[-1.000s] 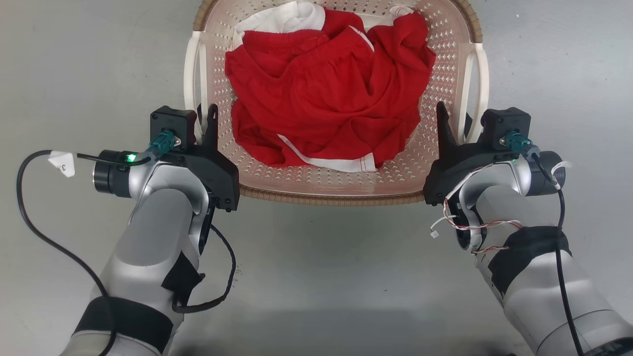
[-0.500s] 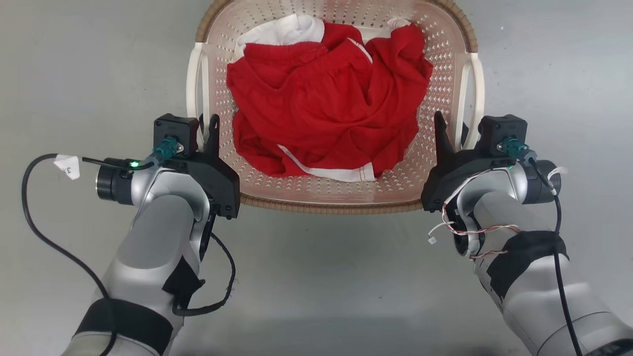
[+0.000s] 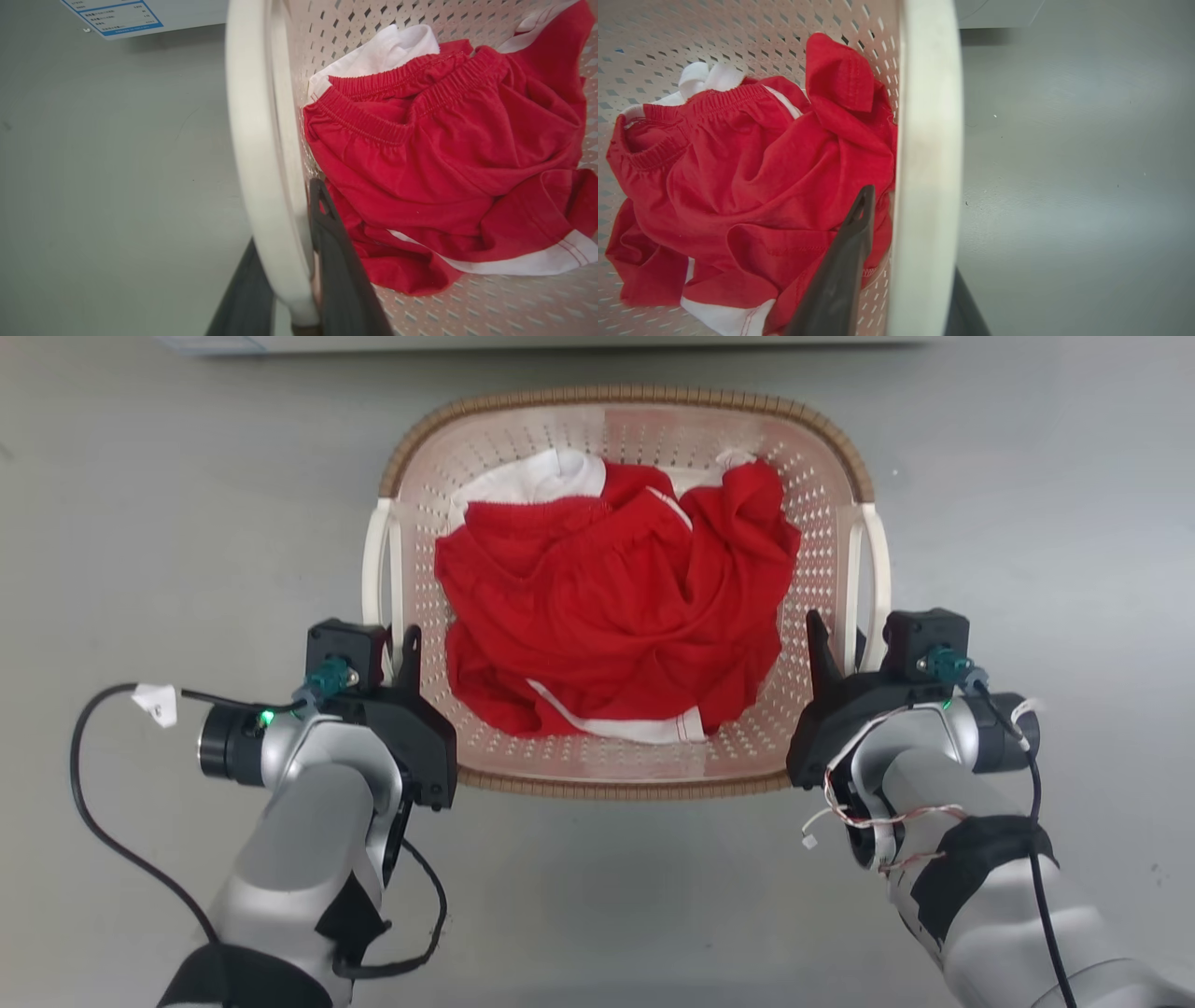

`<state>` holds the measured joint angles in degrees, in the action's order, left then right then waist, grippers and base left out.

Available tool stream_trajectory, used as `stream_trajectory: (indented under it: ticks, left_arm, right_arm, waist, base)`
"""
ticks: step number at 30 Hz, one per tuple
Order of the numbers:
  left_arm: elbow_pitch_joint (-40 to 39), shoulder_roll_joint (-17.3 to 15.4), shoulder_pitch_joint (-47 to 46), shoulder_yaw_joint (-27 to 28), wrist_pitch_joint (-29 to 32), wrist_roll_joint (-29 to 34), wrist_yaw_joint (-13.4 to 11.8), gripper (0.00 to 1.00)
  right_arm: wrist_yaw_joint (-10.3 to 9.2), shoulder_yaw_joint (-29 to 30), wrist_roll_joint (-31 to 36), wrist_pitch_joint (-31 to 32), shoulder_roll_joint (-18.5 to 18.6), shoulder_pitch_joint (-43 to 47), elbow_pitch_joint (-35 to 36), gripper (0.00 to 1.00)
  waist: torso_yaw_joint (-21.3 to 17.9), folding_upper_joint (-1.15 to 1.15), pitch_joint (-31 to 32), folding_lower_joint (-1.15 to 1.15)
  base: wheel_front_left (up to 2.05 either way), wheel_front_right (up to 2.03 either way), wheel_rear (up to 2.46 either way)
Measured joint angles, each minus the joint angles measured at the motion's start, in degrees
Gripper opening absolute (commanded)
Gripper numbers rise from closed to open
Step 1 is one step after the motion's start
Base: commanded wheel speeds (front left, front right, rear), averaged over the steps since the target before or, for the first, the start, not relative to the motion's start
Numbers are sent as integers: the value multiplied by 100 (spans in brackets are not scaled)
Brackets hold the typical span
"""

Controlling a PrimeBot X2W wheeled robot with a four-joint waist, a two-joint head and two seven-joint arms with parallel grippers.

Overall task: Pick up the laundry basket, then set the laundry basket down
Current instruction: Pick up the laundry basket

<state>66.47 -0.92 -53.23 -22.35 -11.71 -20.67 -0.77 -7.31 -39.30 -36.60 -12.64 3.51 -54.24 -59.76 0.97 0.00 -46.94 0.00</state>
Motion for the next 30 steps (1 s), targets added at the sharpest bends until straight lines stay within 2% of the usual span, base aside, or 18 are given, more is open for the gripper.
stream_trajectory:
  ticks: [18, 30]
  left_arm:
    - [41, -3, 1279, -592, 113, -679, -48, 0]
    - [145, -18, 2070, -981, 314, -849, -71, 0]
  right_arm:
    - [-25, -701, -654, 208, -14, 1160, -45, 0]
    - [-76, -1170, -1136, 486, -13, 2061, 77, 0]
  waist:
    - [0, 0, 1384, -1]
    - [-37, -1, 2382, 0]
  base:
    - [0, 0, 0]
    - [0, 0, 0]
